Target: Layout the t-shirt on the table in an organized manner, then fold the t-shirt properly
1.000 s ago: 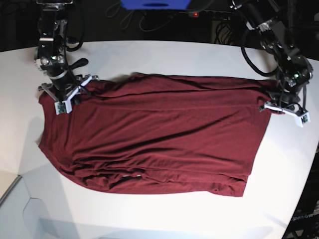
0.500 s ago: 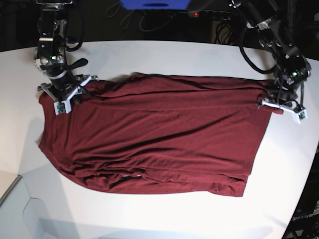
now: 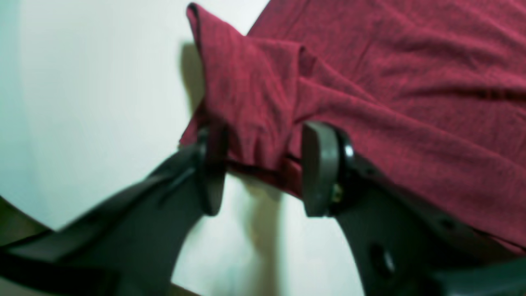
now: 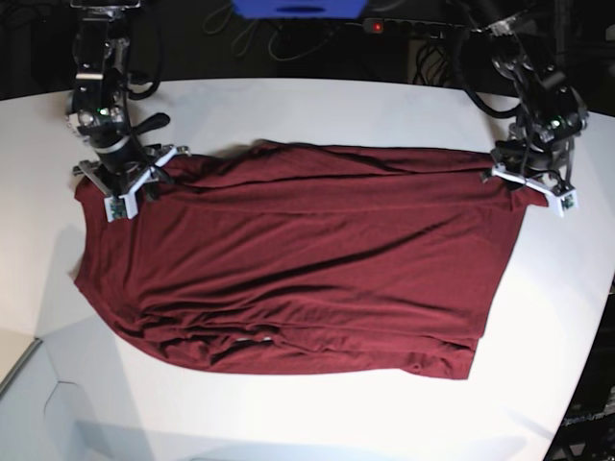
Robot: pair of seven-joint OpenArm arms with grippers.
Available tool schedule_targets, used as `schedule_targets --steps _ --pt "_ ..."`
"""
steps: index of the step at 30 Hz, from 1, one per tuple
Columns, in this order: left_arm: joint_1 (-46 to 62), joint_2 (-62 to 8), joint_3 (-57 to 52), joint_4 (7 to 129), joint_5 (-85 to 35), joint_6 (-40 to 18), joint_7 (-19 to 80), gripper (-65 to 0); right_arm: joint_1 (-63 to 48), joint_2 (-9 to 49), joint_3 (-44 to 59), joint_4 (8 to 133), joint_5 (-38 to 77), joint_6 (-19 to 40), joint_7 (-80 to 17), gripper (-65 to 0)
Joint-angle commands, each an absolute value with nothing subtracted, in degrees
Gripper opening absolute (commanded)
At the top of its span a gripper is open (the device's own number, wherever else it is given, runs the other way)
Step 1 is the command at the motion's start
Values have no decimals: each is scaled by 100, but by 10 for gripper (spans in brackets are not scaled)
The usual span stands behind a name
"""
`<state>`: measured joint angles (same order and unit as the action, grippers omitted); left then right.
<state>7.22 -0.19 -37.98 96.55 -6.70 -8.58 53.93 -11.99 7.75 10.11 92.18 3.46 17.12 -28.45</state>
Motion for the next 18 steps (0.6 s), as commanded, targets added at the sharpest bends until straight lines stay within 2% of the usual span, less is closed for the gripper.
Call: schedule_targets --steps 1,7,15,18 --pt "681 -84 -3811 9877 -699 -840 5323 -359 -1147 813 1033 9323 409 1710 -2703 -487" --pt "910 -92 -3811 10360 -690 -840 5323 -352 -1147 813 1033 9323 409 1710 -2703 -487" --pt "848 -259 -3820 9675 -699 -840 5226 -352 -1156 813 1033 9323 409 1710 -2703 -487" --pt "848 -259 -3820 9516 -699 -840 4848 -352 -1165 813 1033 9323 409 1710 -2703 -487"
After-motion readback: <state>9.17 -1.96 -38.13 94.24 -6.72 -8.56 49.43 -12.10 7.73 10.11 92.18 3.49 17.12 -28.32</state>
